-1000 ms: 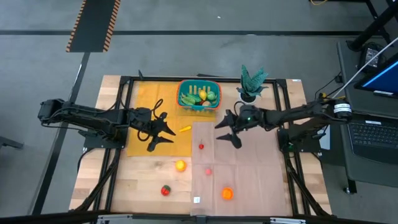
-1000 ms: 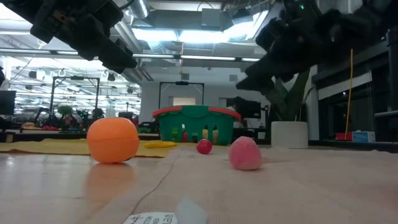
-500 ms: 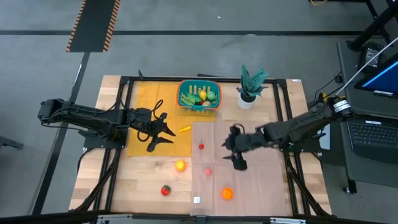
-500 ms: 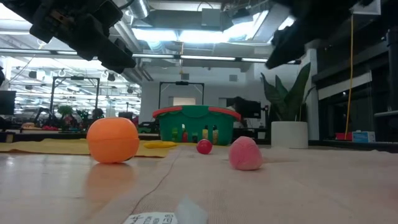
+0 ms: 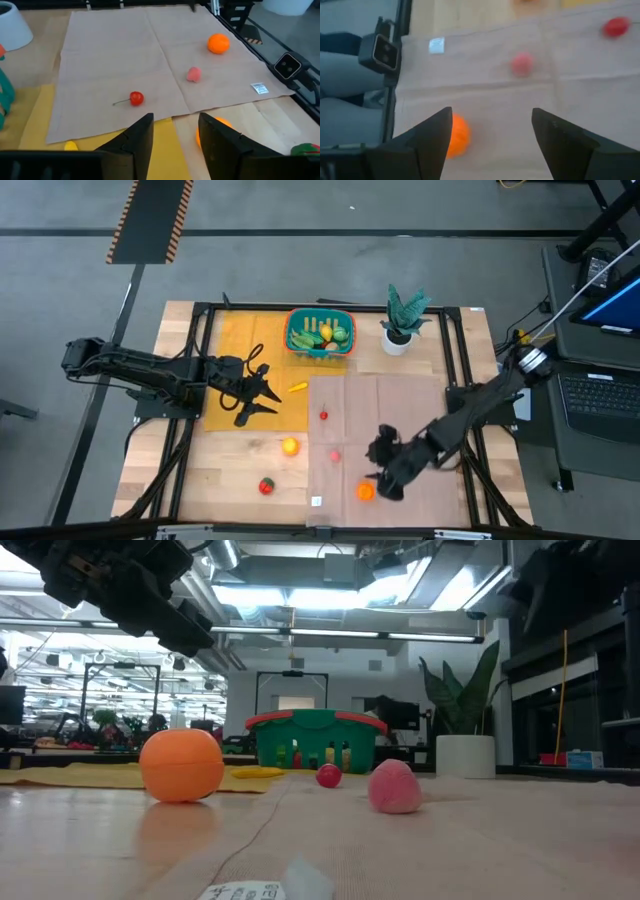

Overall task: Pick and placing Produce into tupperware
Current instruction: Put the orange pumpkin into the blue basket

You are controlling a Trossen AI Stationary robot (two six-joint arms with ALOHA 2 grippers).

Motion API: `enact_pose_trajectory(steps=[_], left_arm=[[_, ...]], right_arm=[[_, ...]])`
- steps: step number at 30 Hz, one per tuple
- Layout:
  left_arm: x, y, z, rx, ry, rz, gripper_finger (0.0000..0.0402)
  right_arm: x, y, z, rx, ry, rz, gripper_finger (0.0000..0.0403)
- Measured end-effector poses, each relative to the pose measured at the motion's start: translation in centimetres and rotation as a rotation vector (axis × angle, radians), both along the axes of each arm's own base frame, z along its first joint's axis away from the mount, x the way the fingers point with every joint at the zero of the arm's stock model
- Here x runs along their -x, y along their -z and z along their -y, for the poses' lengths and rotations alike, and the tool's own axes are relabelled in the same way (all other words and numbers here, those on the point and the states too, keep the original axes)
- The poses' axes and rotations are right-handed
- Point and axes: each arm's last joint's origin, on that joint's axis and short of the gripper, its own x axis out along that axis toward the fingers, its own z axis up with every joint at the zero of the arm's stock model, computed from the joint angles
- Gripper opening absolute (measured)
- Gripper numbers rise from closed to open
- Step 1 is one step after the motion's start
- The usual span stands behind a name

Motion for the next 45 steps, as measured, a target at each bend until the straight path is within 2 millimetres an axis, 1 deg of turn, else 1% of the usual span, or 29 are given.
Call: enact_pose_trajectory(steps=[4, 7, 10, 14, 19, 27, 32, 40, 45], left_arm=[[0.0, 0.0, 0.0, 0.008, -0.003, -0.004, 0.0152], [0.0, 0.0, 0.0, 0.024, -0.011, -0.011, 0.0152], [0.0, 0.1, 0.1, 0.029, -0.009, -0.015, 0.0148], [0.0, 0.1, 0.3, 0.030, 0.004, -0.014, 0.0142], [0.1, 0.1, 0.6, 0.029, 0.017, -0.017, 0.0136], [0.1, 0.1, 0.6, 0.025, 0.023, -0.023, 0.0131], [0.1, 0.2, 0.6, 0.023, 0.024, -0.026, 0.0137], [0.2, 0.3, 0.6, 0.023, 0.023, -0.035, 0.0148], [0.2, 0.2, 0.6, 0.023, 0.023, -0.035, 0.0148]], right_arm=[[-1.1, 0.0, -2.9, 0.046, 0.028, -0.131, 0.0275], [-2.0, 0.5, -5.1, 0.084, 0.040, -0.201, 0.0275], [-2.8, 1.3, -7.1, 0.088, 0.049, -0.228, 0.0275], [-3.5, 2.4, -8.9, 0.097, 0.046, -0.245, 0.0275], [-3.8, 2.9, -9.2, 0.100, 0.045, -0.250, 0.0275], [-4.0, 2.8, -9.4, 0.101, 0.016, -0.231, 0.0275], [-4.4, 2.6, -9.8, 0.053, 0.018, -0.189, 0.0275], [-4.9, 2.2, -10.3, 0.019, -0.029, -0.118, 0.0275], [-4.7, 2.4, -9.9, 0.048, -0.022, -0.149, 0.0275]])
